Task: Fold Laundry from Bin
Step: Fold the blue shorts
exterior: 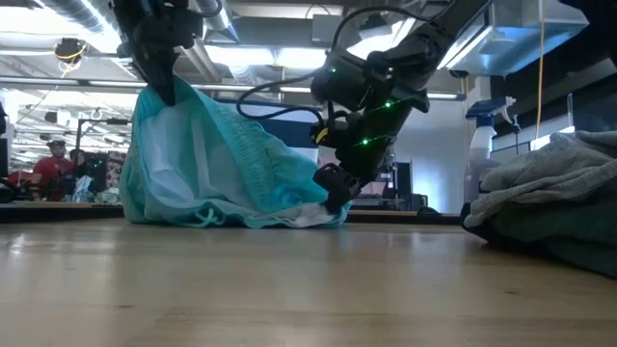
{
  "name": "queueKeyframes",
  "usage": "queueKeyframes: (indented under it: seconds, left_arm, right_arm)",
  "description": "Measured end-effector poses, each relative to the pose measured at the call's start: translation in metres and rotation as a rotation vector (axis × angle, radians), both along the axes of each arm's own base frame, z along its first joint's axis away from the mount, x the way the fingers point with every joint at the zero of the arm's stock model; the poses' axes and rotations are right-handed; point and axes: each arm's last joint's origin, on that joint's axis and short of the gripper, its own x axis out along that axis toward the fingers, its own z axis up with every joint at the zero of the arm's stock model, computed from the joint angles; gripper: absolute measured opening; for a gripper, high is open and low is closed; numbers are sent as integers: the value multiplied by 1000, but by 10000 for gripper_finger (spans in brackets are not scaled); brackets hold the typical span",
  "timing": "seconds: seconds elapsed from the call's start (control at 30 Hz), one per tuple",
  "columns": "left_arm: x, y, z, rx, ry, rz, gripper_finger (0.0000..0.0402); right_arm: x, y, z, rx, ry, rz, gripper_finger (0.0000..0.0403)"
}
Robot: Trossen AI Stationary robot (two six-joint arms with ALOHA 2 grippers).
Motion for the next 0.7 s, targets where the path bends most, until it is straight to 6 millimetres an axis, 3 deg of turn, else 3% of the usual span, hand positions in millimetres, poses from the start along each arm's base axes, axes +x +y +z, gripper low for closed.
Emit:
queueKeyframes:
  seconds: [0.13, 0.3, 0.4, 0.53, 0.7]
  left_arm:
    - [0, 0, 0, -1, 0, -1, 9]
    - [-1, 0, 0, -1, 12, -1, 9]
    - [-5, 0, -1, -3, 56, -1, 9]
    - [-11, 0, -2, -6, 120, -1, 9]
    - [-21, 5, 2, 1, 186, 4, 9]
  right_arm:
    - [0, -2, 0, 10, 6, 13, 153]
    - [0, -1, 0, -40, 60, 69, 34]
    - [-3, -2, 11, -52, 39, 59, 13]
    - [-7, -1, 53, -71, -37, 55, 5]
    - [-24, 1, 133, -138, -158, 68, 3]
